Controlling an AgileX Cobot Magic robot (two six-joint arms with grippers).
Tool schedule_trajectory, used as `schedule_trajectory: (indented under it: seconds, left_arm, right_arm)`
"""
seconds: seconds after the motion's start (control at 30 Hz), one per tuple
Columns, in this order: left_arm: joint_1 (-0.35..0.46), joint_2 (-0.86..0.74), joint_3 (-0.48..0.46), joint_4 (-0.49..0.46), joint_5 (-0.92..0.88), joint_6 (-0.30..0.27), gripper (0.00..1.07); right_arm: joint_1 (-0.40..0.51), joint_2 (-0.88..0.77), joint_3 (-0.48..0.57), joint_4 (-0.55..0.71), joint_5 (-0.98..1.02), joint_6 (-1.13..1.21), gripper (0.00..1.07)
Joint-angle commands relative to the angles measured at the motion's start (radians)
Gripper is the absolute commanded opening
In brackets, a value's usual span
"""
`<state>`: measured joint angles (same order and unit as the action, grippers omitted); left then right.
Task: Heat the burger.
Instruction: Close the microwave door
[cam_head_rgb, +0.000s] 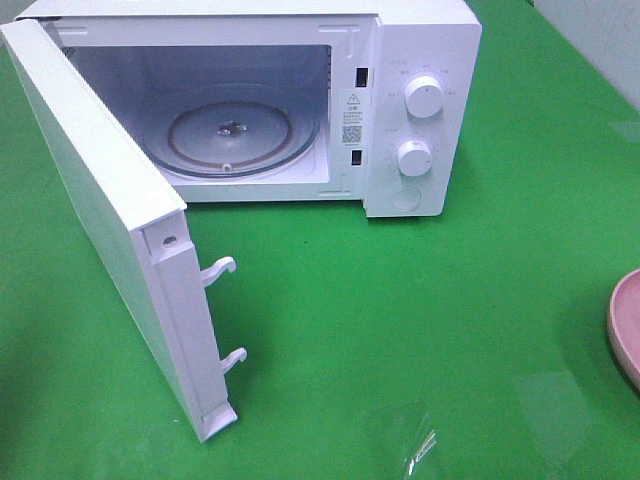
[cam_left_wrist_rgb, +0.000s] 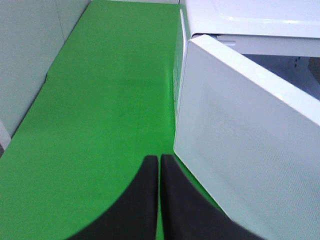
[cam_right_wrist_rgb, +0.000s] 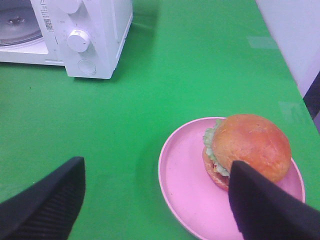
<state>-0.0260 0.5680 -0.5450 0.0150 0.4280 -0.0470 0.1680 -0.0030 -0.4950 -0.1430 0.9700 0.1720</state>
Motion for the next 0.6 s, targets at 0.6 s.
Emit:
schedule_trajectory:
  seconds: [0.6]
  left_arm:
    - [0.001, 0.568, 0.126, 0.091, -0.937, -0.098, 0.0]
  right_arm:
    - [-0.005, -0.027, 0.003, 0.004, -0.009, -0.01, 0.76]
